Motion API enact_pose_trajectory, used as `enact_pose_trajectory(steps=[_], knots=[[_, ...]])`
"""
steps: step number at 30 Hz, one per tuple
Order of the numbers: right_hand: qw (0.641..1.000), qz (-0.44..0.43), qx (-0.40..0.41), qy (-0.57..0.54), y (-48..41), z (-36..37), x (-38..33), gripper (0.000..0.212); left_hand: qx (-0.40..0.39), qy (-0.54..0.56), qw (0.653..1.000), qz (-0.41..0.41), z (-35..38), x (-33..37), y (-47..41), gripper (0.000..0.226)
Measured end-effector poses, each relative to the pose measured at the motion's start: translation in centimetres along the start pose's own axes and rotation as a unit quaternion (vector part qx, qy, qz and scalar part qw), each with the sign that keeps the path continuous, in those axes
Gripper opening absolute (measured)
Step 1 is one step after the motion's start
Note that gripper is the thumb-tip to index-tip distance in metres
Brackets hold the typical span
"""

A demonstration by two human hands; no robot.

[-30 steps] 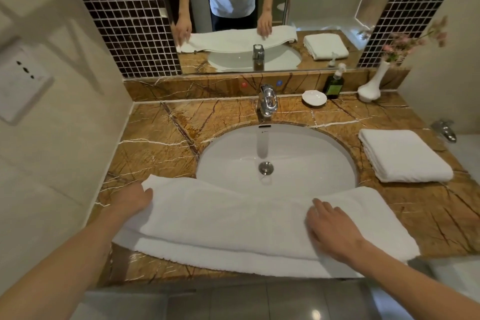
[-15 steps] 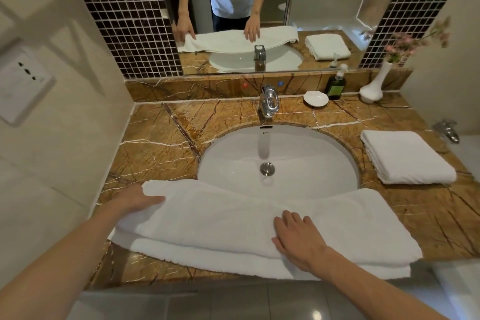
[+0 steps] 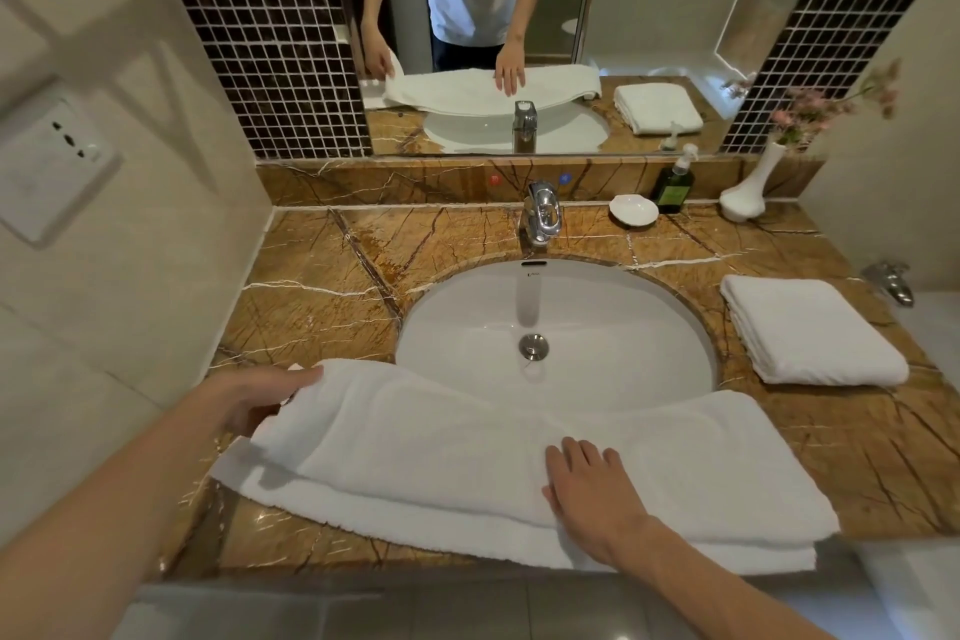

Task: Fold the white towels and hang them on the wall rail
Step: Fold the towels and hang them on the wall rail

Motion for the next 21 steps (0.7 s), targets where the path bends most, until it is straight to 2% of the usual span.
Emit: enact_pose_trajectory(steps=[5, 8, 11, 13, 16, 21], knots=[[1.000, 0.008, -0.028, -0.002, 0.1, 0.4, 0.0, 0.044, 0.084, -0.015, 0.995, 0.059, -1.9, 0.8, 0.3, 0.047], [0.999, 0.013, -0.042, -0.007, 0.1, 0.4, 0.0, 0.044, 0.103, -0.029, 0.993, 0.059, -2.2, 0.5, 0.2, 0.044], [0.999, 0.015, -0.050, -0.010, 0.1, 0.5, 0.0, 0.044, 0.181, -0.054, 0.980, 0.063, -3.5, 0.7, 0.6, 0.041], [0.998, 0.016, -0.055, -0.011, 0.1, 0.6, 0.0, 0.044, 0.213, -0.031, 0.973, 0.085, -4.5, 0.9, 1.0, 0.039], [0.997, 0.019, -0.068, -0.012, 0.2, 0.7, 0.0, 0.044, 0.259, 0.020, 0.958, 0.124, -6.2, 0.8, 1.9, 0.053], [0.997, 0.022, -0.079, -0.012, 0.2, 0.9, 0.0, 0.044, 0.295, 0.116, 0.929, 0.190, -6.6, 0.4, 2.6, 0.034]])
Point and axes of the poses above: each hand's wrist, its own y-axis away from the middle knuckle, its own z-axis out of the palm, x = y × z, the point moved 10 cm from there along -y, towards the middle knuckle, and after that the axes turned 4 degrees about -z, right-handed, at the moved point
